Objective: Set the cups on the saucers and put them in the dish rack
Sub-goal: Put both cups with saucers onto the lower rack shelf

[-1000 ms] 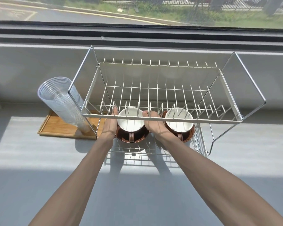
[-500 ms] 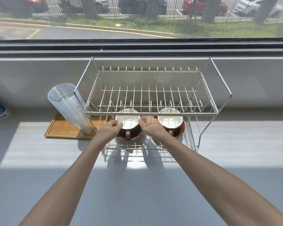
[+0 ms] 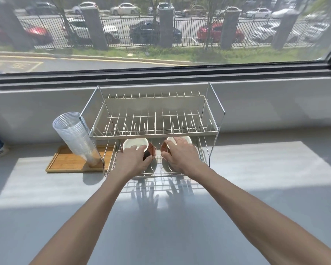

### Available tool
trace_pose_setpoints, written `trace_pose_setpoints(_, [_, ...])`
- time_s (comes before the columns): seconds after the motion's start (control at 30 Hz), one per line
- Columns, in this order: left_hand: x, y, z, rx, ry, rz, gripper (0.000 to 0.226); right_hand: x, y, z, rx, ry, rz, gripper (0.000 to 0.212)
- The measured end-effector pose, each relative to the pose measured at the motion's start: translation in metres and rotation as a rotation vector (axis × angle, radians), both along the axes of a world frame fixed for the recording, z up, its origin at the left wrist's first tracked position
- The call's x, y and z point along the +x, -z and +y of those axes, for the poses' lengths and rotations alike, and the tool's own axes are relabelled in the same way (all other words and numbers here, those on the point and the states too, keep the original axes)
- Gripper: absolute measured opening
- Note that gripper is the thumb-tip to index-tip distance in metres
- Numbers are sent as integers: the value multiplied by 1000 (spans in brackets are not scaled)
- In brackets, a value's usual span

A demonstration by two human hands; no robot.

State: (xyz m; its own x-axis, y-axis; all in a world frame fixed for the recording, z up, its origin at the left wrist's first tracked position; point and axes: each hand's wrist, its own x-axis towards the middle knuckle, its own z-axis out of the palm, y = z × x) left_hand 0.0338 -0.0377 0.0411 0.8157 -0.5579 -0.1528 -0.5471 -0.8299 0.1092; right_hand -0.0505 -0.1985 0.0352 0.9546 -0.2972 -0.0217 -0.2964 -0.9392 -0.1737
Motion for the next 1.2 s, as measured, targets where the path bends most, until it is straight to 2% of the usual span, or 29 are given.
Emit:
trace_pose_setpoints(0.07, [-6, 7, -8, -64, -10, -74, 60, -6, 2, -9, -44, 23, -1, 59])
trace_pose_setpoints(0.17, [-17, 18, -30, -263, -64, -118, 60, -13, 6, -25, -29, 87, -43, 66])
trace_pose_setpoints(0.33, [-32, 38, -52, -486, -182, 39, 63, -13, 20, -35, 24, 178, -137, 63])
trace_pose_setpoints(0.43, [-29, 47, -67, -589, -269, 131, 65, -3, 35, -45, 130, 264, -103, 63])
trace_pose_setpoints(0.6, [-14, 62, -93, -646, -433, 345, 62, 12, 60, -59, 269, 229, 38, 52])
trace_pose_setpoints(0.67, [-9, 68, -101, -685, -489, 428, 58, 20, 63, -61, 414, 363, 34, 55])
trace_pose_setpoints(0.73, [-4, 74, -105, -721, -530, 499, 56, 31, 67, -66, 515, 525, -65, 54])
trace_pose_setpoints(0.87, [6, 90, -108, -787, -594, 593, 59, 40, 71, -71, 654, 655, -64, 46])
trace_pose_setpoints(1.2, [5, 99, -108, -809, -608, 576, 48, 36, 76, -71, 722, 675, -96, 42])
